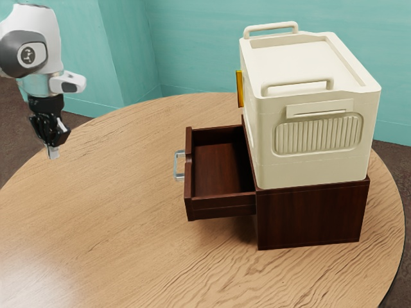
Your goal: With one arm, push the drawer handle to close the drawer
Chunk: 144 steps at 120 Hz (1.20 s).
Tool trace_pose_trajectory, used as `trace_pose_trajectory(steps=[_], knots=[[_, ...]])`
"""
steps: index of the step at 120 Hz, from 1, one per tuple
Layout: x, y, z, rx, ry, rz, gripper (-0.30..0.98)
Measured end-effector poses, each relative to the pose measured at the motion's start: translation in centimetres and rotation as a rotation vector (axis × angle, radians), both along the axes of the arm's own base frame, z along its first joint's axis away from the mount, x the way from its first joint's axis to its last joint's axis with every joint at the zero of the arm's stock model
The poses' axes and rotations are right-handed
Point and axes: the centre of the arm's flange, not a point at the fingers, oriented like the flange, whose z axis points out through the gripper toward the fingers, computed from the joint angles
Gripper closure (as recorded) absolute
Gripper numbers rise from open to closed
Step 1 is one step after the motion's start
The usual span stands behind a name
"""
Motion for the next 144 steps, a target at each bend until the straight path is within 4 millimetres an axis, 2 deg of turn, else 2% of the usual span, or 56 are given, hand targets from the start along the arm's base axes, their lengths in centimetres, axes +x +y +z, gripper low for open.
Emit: trace_pose_trajectory(steps=[27,51,77,100,126,144], knots=[[1.4,-0.5,-4.9,0.017,-0.085,-0.108,0.78],[4.2,-1.8,-7.2,0.048,-0.171,-0.195,0.78],[6.6,-6.7,-7.9,0.055,-0.258,-0.328,0.79],[8.1,-10.0,-9.4,0.055,-0.299,-0.406,0.79],[9.0,-13.4,-10.3,0.049,-0.342,-0.48,0.79],[8.5,-15.6,-10.8,0.034,-0.355,-0.525,0.79]])
